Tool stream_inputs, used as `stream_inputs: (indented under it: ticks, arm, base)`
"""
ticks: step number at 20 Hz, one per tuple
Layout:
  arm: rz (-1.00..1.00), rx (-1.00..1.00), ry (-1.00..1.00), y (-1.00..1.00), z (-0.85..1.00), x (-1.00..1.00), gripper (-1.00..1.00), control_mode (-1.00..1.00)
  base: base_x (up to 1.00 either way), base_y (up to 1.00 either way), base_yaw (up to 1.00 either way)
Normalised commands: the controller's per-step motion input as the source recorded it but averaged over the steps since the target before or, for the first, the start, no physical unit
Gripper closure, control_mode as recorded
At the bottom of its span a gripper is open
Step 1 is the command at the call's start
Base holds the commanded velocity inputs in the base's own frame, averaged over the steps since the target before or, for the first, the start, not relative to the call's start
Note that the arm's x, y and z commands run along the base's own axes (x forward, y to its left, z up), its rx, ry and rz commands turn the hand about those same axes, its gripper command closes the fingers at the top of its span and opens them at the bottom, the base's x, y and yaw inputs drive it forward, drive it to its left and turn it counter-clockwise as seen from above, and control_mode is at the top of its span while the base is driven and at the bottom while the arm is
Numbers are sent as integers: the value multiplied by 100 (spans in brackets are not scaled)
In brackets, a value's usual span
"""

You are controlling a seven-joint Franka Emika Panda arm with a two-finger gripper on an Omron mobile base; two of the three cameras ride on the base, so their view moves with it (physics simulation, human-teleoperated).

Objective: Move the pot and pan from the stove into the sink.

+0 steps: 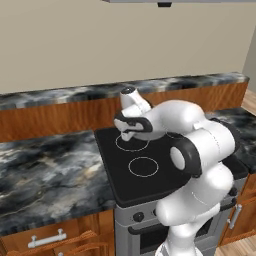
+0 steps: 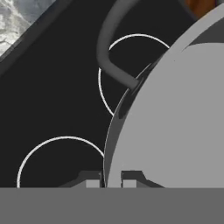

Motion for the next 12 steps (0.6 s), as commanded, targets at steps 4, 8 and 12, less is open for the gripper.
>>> stream_inputs:
  ticks: [4,8,12]
  arm:
    - [0,0,0,-29,57,-60,100,-100]
    - [6,0,1,-17,47,-68,100,-100]
    - [11,-1,0,-11,41,-69,100,-100]
  base:
    - [0,0,0]
    - [0,0,0]
    - [0,0,0]
